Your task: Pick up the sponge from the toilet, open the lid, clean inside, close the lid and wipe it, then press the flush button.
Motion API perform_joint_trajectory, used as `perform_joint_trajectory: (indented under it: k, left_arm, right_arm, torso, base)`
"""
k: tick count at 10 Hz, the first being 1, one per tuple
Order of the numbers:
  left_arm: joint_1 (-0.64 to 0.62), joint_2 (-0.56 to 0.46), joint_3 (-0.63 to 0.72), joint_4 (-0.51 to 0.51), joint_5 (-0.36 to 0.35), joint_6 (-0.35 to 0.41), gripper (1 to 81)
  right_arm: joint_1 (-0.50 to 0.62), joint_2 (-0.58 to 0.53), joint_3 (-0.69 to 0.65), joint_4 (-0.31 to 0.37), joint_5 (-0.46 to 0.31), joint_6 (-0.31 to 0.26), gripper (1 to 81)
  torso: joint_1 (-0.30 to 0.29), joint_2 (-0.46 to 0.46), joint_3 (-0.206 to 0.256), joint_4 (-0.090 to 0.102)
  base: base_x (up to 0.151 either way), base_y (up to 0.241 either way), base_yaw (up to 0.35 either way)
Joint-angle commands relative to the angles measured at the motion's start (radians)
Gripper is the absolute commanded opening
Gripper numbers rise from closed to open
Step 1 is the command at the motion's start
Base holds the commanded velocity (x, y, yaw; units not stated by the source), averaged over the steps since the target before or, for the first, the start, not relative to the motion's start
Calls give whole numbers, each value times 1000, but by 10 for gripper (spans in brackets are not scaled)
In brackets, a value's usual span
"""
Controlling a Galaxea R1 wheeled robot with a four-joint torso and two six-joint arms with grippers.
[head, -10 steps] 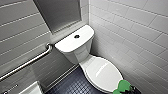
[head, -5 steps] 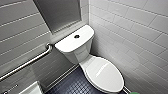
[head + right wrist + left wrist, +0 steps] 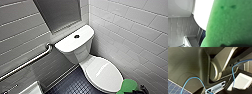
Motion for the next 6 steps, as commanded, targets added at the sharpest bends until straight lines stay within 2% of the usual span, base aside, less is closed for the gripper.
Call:
perform_joint_trajectory:
  k: [1, 2, 6]
  left_arm:
    - [11, -14, 22, -4, 96, 6, 811]
    - [11, -14, 20, -7, 96, 6, 811]
    - [11, -11, 14, -14, 96, 4, 811]
  right_arm:
    - [252, 55, -43, -25, -170, 9, 10]
    - [313, 144, -109, -23, -239, 11, 10]
    - [435, 413, -307, -17, -344, 10, 10]
  torso:
    - [0, 0, 0, 0]
    - [0, 0, 0, 0]
    - [0, 0, 0, 0]
  base:
    - [0, 0, 0]
    - [0, 0, 0]
    - [0, 0, 0]
